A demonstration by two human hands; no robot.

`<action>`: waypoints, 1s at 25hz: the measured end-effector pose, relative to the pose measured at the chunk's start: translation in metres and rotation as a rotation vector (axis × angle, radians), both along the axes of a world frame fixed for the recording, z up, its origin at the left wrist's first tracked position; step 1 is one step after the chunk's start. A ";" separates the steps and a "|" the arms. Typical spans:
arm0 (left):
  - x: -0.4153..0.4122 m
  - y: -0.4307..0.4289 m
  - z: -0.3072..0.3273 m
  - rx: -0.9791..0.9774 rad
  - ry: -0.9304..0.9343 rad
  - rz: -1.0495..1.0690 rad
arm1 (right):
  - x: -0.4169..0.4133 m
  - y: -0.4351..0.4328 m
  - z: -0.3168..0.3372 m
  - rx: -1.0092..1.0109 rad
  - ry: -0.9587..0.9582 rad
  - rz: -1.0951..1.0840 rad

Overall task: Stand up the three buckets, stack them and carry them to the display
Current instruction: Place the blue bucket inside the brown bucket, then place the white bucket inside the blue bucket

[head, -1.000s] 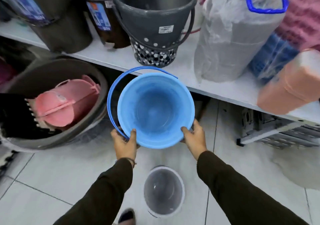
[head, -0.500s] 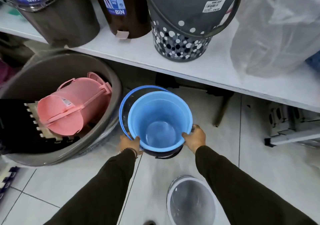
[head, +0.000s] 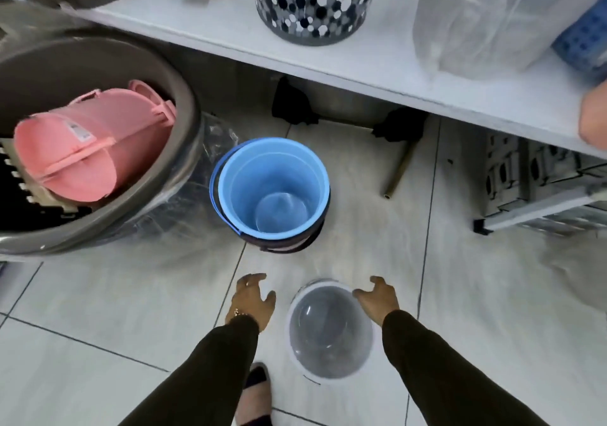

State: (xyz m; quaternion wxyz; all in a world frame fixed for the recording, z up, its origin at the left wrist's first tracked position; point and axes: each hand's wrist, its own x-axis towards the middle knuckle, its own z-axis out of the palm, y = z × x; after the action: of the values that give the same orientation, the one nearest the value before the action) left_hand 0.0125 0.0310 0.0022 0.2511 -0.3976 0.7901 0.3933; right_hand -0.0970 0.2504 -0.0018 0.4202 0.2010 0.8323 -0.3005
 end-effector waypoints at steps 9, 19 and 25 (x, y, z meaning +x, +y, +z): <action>0.081 0.119 -0.101 0.237 -0.244 0.383 | 0.124 0.106 -0.095 -0.181 -0.096 -0.096; 0.087 0.176 -0.034 0.297 0.397 0.419 | 0.129 0.109 -0.019 -0.390 0.419 -0.467; 0.010 0.133 0.103 0.311 0.698 0.634 | 0.031 0.069 0.127 -0.614 0.558 -0.273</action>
State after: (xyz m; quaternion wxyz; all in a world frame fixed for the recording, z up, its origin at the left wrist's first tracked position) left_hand 0.0226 0.1644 0.1051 -0.1041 -0.4208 0.5992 0.6731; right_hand -0.0662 0.3192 0.1247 0.1759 0.0860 0.7519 -0.6295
